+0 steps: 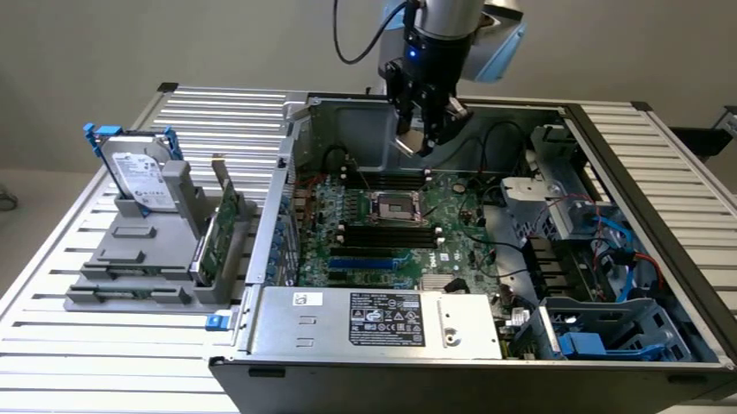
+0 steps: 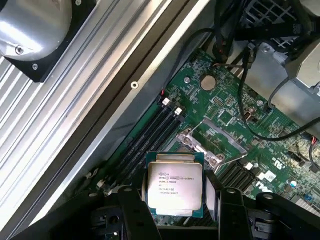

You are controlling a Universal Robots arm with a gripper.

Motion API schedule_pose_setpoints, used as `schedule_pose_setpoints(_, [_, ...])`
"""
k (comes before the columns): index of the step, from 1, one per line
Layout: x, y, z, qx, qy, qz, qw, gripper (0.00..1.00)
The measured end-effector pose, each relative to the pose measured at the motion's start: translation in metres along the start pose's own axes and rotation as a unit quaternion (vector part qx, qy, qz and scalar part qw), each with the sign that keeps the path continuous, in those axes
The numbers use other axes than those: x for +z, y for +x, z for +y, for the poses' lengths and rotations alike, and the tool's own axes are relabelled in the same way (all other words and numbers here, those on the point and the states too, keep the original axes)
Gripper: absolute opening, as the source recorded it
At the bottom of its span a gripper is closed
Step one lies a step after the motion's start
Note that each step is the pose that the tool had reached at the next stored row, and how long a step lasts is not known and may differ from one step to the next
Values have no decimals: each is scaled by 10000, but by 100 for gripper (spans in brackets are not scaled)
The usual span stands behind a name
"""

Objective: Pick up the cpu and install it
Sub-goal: 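Place the cpu into insertion slot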

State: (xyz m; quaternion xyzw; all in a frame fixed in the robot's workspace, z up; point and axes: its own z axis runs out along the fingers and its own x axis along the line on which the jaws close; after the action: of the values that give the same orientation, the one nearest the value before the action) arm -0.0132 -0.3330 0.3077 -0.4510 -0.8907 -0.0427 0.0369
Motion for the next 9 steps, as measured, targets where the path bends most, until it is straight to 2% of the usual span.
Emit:
schedule_pose_setpoints(5, [1, 0, 0, 446, -47, -19, 9990, 55])
schedule_pose_setpoints(9, [2, 0, 0, 809, -85, -35, 9967, 55])
